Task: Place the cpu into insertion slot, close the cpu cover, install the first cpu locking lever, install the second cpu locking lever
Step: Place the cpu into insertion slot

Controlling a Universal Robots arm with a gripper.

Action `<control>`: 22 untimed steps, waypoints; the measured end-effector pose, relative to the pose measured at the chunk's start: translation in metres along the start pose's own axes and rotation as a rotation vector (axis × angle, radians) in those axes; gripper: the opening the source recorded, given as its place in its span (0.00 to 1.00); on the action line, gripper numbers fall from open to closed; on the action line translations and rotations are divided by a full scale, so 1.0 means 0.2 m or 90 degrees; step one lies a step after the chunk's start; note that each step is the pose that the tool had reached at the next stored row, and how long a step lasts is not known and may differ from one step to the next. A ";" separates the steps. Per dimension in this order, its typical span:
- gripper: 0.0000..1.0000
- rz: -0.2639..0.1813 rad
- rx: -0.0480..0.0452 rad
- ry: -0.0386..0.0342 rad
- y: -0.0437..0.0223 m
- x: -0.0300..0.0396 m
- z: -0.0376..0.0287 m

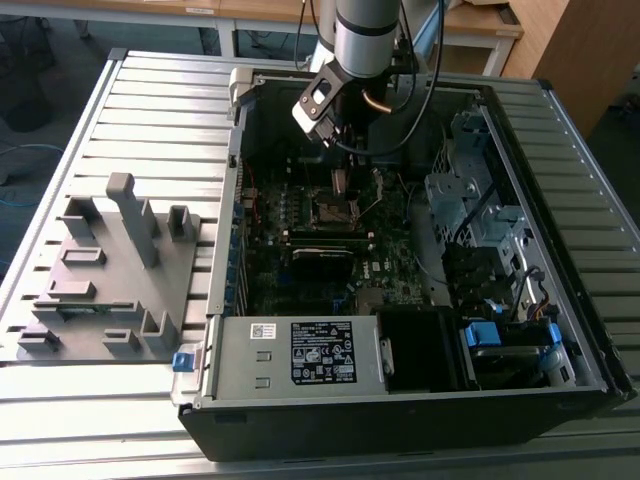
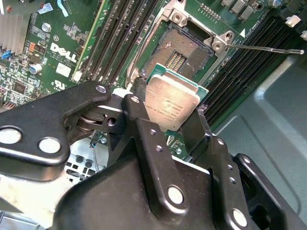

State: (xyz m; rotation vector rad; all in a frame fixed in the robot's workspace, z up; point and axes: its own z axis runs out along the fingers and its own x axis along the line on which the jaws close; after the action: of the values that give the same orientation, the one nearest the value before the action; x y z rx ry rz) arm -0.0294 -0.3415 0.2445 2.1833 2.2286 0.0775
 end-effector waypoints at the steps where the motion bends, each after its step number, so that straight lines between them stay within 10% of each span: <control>1: 0.54 0.000 -0.0001 0.0001 0.000 0.000 0.001; 22: 0.54 0.000 -0.0001 0.0001 -0.006 0.000 0.033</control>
State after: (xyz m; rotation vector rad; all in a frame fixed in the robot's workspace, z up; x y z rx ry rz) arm -0.0302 -0.3414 0.2378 2.1835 2.2284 0.0779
